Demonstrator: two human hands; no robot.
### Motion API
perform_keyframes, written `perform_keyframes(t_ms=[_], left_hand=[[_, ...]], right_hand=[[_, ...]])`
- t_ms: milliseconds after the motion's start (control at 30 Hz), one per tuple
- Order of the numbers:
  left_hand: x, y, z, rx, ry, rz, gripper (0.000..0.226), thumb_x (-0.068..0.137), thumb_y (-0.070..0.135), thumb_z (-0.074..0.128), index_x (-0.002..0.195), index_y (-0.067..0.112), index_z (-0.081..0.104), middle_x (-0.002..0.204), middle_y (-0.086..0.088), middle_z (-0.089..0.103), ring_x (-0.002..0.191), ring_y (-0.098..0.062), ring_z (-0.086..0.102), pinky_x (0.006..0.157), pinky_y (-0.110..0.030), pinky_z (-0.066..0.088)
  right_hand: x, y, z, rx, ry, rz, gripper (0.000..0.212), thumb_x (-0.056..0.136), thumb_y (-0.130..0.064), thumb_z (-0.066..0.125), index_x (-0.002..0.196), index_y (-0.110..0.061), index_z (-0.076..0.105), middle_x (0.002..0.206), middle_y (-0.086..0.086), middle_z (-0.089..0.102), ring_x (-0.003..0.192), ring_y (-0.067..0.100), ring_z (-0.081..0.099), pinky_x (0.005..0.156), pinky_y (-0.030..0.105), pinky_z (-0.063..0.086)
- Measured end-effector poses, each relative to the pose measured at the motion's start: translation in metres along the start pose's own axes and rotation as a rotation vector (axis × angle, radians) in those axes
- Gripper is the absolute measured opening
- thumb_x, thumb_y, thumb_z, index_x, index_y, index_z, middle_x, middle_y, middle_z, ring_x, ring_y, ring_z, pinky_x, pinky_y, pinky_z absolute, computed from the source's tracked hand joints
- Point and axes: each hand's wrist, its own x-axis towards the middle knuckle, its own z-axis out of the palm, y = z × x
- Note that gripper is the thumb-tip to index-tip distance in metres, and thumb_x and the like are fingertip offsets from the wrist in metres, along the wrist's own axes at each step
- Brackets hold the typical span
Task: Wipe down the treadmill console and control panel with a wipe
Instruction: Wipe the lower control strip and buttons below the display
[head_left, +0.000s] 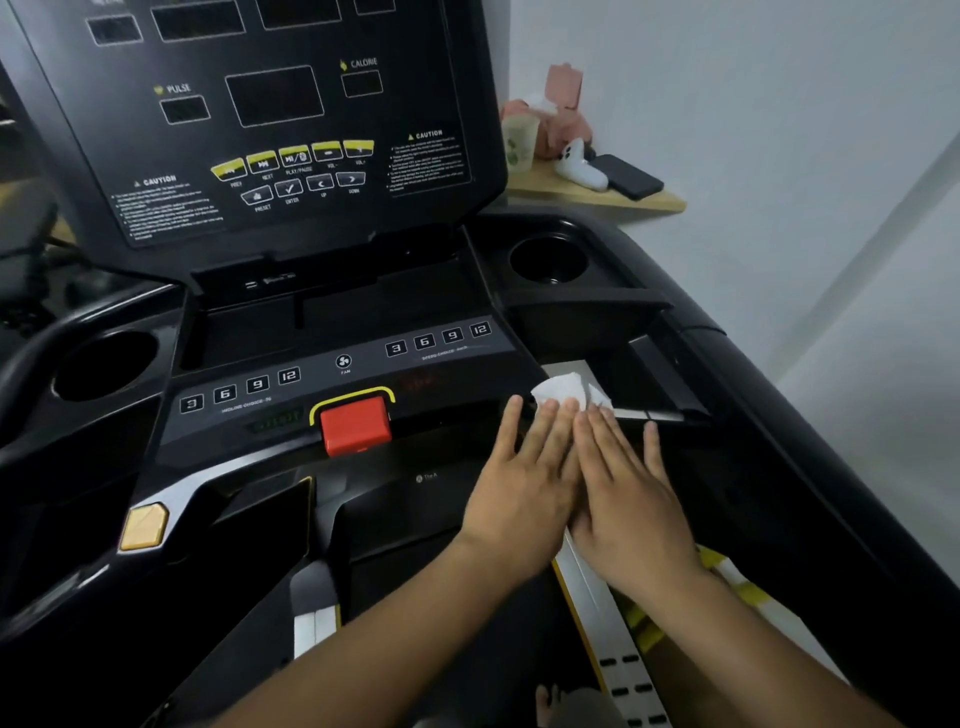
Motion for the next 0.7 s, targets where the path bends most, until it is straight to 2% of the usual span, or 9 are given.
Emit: perform_keyframes(t_ms=[133, 233, 333, 400, 500, 633, 700], left_hand=[[-0.008, -0.022, -0.004, -0.004, 0.023, -0.001, 0.073, 0.093, 0.036, 0.051, 0.155, 0.009, 0.024, 0.159, -0.015, 0.028, 0.149, -0.029, 0.024, 0.119, -0.061, 0.001], [-0.018, -0.042, -0.008, -0.012, -0.003, -0.058, 0.071, 0.091, 0.035, 0.052, 0.153, 0.008, 0.031, 0.157, -0.016, 0.033, 0.147, -0.029, 0.029, 0.119, -0.06, 0.01], [-0.03, -0.065, -0.012, 0.014, -0.04, -0.133, 0.074, 0.089, 0.037, 0.059, 0.152, 0.007, 0.034, 0.156, -0.017, 0.036, 0.146, -0.03, 0.032, 0.118, -0.061, 0.014], [-0.038, -0.08, -0.018, 0.03, -0.041, -0.181, 0.069, 0.087, 0.034, 0.058, 0.149, 0.007, 0.04, 0.151, -0.018, 0.043, 0.141, -0.031, 0.04, 0.116, -0.065, 0.013], [-0.048, -0.1, -0.027, 0.038, -0.05, -0.249, 0.067, 0.086, 0.033, 0.057, 0.147, 0.008, 0.044, 0.147, -0.017, 0.049, 0.138, -0.031, 0.046, 0.114, -0.068, 0.004], [-0.066, -0.126, -0.034, 0.03, -0.076, -0.361, 0.065, 0.09, 0.035, 0.055, 0.149, 0.012, 0.041, 0.15, -0.013, 0.047, 0.141, -0.028, 0.041, 0.115, -0.066, -0.006], [-0.076, -0.137, -0.036, 0.016, -0.095, -0.415, 0.068, 0.095, 0.039, 0.047, 0.155, 0.015, 0.027, 0.158, -0.01, 0.034, 0.148, -0.025, 0.028, 0.114, -0.064, -0.013]], right_hand=[[0.01, -0.012, -0.004, 0.041, -0.007, -0.065, 0.09, 0.083, -0.031, 0.059, 0.153, -0.011, 0.006, 0.162, 0.007, 0.01, 0.15, 0.018, 0.001, 0.119, 0.05, 0.002], [0.025, -0.031, -0.01, 0.037, -0.027, -0.124, 0.089, 0.083, -0.031, 0.056, 0.154, -0.01, 0.007, 0.163, 0.008, 0.005, 0.15, 0.019, -0.003, 0.119, 0.053, 0.0], [0.043, -0.057, -0.019, 0.042, -0.065, -0.191, 0.087, 0.088, -0.032, 0.051, 0.154, -0.012, -0.002, 0.163, 0.006, -0.008, 0.148, 0.018, -0.015, 0.119, 0.056, -0.003], [0.057, -0.075, -0.027, 0.038, -0.109, -0.225, 0.086, 0.09, -0.033, 0.049, 0.154, -0.014, -0.007, 0.163, 0.004, -0.014, 0.147, 0.017, -0.02, 0.117, 0.058, -0.008], [0.076, -0.098, -0.035, 0.027, -0.144, -0.277, 0.086, 0.091, -0.035, 0.05, 0.155, -0.015, -0.004, 0.164, 0.003, -0.011, 0.148, 0.015, -0.017, 0.116, 0.06, -0.01], [0.097, -0.13, -0.039, 0.014, -0.182, -0.359, 0.084, 0.09, -0.036, 0.05, 0.155, -0.015, -0.001, 0.164, 0.003, -0.007, 0.149, 0.014, -0.012, 0.116, 0.061, -0.008], [0.106, -0.15, -0.04, -0.019, -0.21, -0.402, 0.087, 0.089, -0.036, 0.052, 0.155, -0.015, -0.001, 0.164, 0.003, -0.008, 0.149, 0.014, -0.011, 0.116, 0.062, -0.007]])
